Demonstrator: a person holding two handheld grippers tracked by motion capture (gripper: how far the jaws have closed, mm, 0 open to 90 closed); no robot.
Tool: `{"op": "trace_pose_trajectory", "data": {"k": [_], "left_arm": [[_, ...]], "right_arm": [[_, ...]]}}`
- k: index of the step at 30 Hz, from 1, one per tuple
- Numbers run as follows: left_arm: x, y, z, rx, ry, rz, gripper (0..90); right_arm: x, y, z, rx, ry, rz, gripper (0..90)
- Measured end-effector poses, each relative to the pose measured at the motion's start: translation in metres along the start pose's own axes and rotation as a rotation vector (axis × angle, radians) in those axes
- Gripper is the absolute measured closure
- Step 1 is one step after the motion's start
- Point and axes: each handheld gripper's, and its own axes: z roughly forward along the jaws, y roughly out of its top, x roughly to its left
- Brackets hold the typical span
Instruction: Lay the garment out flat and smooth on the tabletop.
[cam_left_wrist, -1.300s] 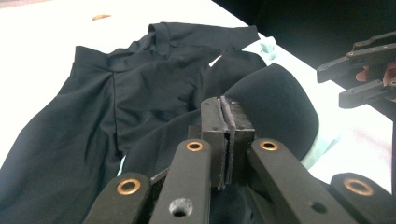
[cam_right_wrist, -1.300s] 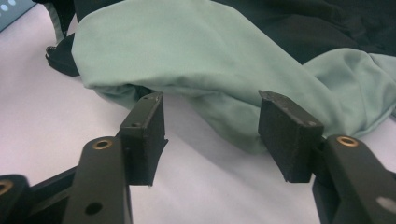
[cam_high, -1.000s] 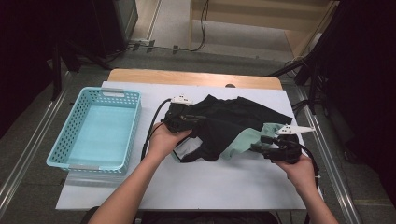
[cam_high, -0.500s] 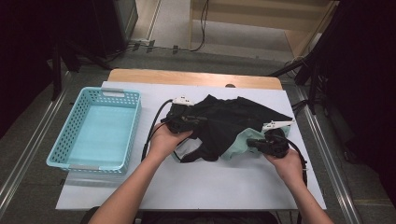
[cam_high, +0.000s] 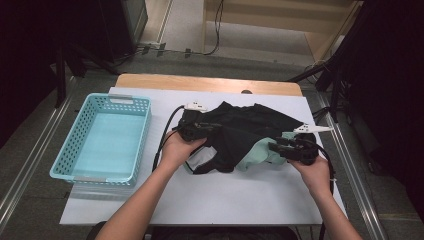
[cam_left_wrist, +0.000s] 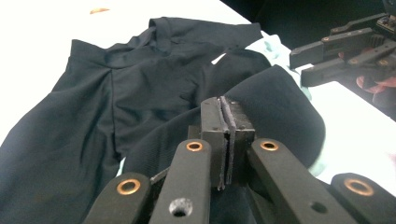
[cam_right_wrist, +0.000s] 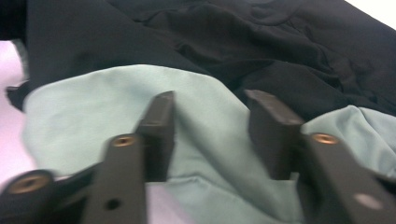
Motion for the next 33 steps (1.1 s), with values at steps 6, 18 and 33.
{"op": "trace_pose_trajectory", "data": {"k": [6,18,33], "left_arm": [[0.01,-0.002,0.01,0.016,0.013,-0.022,89.6],[0.023,0.004,0.014,0.013,0.019,-0.047,89.7],[0.042,0.0,0.037,0.086,0.038,-0.075,82.8]], "right_arm": [[-0.003,0.002,0.024,0.065,0.017,0.008,52.6],[0.001,0.015,0.039,0.181,0.009,-0.012,87.3],[-0.009,0.019,0.045,0.108,-0.073,0.03,84.1]]}}
